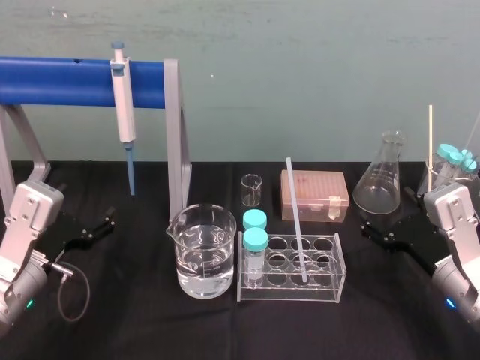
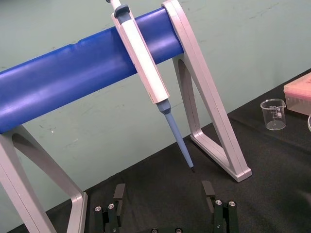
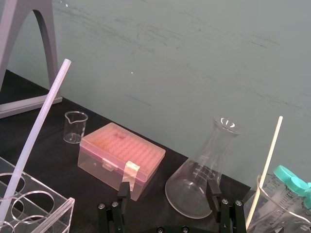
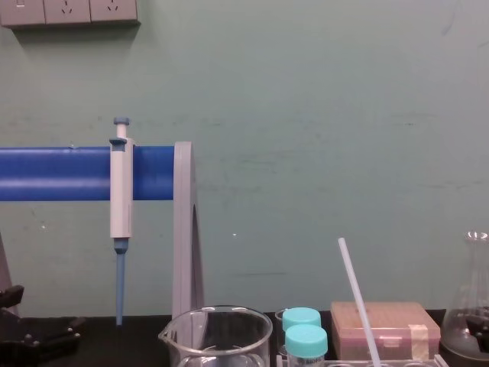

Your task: Pick up the stirring rod with one hand, then place it down.

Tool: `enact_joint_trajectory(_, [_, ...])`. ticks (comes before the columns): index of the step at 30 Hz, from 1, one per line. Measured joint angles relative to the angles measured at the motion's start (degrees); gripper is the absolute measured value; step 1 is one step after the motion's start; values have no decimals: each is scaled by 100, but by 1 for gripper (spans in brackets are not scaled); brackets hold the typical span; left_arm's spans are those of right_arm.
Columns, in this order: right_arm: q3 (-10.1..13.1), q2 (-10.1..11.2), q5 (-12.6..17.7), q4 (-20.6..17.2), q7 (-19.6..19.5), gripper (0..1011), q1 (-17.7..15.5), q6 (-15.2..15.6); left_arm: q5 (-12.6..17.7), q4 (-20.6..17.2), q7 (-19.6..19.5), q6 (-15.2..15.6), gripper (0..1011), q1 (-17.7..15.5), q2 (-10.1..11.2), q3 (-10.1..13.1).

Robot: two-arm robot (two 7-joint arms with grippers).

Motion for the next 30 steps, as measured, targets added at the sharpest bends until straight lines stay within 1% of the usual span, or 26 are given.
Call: enact_joint_trajectory(30, [0,0,0,1,0,1003,0,0,0,0,0,0,1000,0,0,0])
